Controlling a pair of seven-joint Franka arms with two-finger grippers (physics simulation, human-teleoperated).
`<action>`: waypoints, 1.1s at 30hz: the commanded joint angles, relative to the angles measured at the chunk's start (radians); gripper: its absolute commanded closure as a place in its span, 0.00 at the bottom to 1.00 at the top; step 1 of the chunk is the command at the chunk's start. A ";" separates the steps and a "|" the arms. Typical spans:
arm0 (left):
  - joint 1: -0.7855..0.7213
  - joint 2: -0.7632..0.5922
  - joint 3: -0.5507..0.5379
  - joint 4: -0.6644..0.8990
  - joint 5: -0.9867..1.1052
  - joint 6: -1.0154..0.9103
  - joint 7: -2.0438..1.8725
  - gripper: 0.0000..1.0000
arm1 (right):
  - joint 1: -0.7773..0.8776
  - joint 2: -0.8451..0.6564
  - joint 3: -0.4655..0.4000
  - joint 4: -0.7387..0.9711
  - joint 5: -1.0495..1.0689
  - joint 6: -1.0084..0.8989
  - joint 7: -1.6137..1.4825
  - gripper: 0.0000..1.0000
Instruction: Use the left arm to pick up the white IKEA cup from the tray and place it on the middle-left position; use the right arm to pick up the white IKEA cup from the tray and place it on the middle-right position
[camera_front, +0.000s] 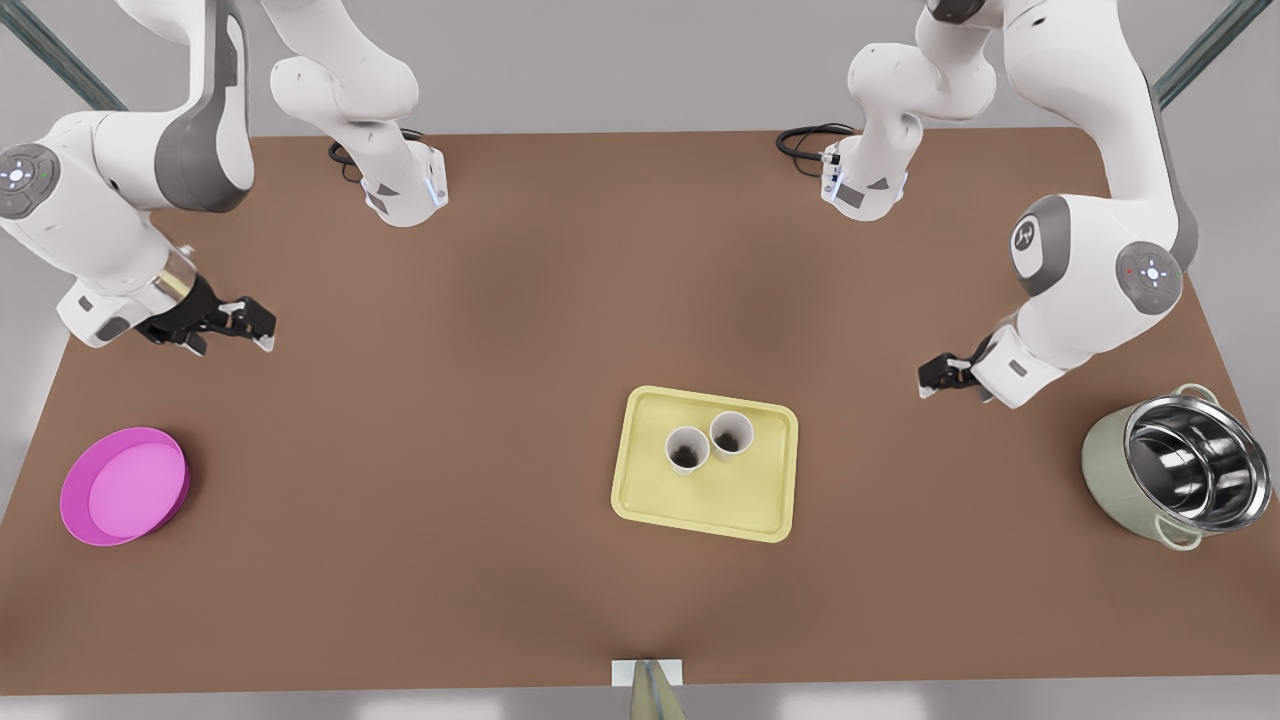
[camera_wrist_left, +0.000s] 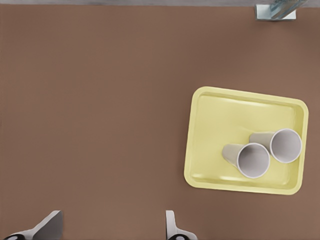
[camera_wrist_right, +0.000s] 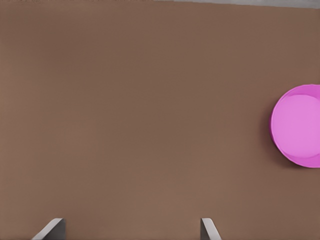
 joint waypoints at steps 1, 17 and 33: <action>0.000 -0.001 0.000 0.001 0.003 0.050 -0.009 0.00 | -0.001 -0.001 0.000 0.002 0.000 0.023 -0.036 0.00; -0.025 0.043 -0.007 0.010 -0.024 0.009 -0.006 0.00 | 0.549 0.403 0.105 0.384 0.083 0.202 0.044 0.00; -0.053 0.118 -0.030 0.010 -0.020 0.080 -0.008 0.00 | 0.629 0.974 0.109 0.715 0.079 0.655 0.165 0.10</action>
